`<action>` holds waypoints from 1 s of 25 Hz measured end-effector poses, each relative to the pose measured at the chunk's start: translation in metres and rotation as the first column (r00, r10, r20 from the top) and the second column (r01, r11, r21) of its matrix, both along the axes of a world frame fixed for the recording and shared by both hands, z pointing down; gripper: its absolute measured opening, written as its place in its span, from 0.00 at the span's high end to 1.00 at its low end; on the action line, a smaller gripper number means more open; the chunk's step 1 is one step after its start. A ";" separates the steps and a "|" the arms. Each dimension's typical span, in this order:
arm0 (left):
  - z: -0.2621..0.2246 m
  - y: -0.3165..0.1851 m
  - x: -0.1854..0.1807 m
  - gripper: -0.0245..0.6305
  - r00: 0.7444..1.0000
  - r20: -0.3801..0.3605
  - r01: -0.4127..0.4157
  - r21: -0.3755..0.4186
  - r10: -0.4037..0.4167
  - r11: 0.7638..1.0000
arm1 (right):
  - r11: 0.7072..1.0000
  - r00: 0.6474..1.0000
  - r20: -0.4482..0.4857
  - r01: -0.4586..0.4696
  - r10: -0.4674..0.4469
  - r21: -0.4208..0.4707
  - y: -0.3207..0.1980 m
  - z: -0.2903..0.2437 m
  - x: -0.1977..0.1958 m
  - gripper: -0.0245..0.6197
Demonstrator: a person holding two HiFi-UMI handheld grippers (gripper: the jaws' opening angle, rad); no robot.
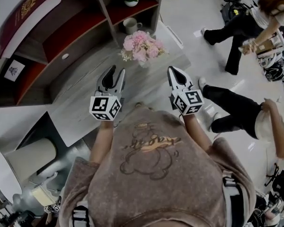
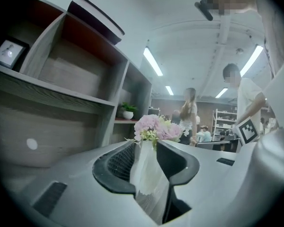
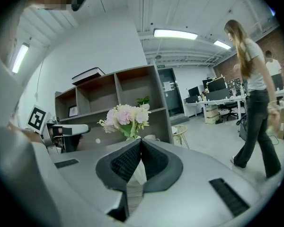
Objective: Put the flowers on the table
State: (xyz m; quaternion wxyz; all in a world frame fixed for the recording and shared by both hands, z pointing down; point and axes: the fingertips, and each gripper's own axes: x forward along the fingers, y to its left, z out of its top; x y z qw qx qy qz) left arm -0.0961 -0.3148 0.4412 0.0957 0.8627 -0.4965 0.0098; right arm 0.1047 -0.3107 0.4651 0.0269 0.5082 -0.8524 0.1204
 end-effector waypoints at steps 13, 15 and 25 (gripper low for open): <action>0.004 0.002 -0.002 0.94 0.999 -0.002 0.034 -0.019 -0.034 0.999 | 0.999 0.999 -0.008 -0.038 0.038 0.019 0.001 -0.007 0.014 0.97; 0.003 0.002 0.000 0.94 1.000 -0.007 0.028 -0.018 -0.028 0.999 | 0.999 0.999 -0.012 -0.040 0.040 0.023 0.002 -0.008 0.013 0.97; 0.004 0.001 0.005 0.94 1.000 0.016 0.003 -0.020 -0.003 1.000 | 0.999 0.999 -0.018 -0.035 0.035 0.023 0.003 -0.010 0.009 0.97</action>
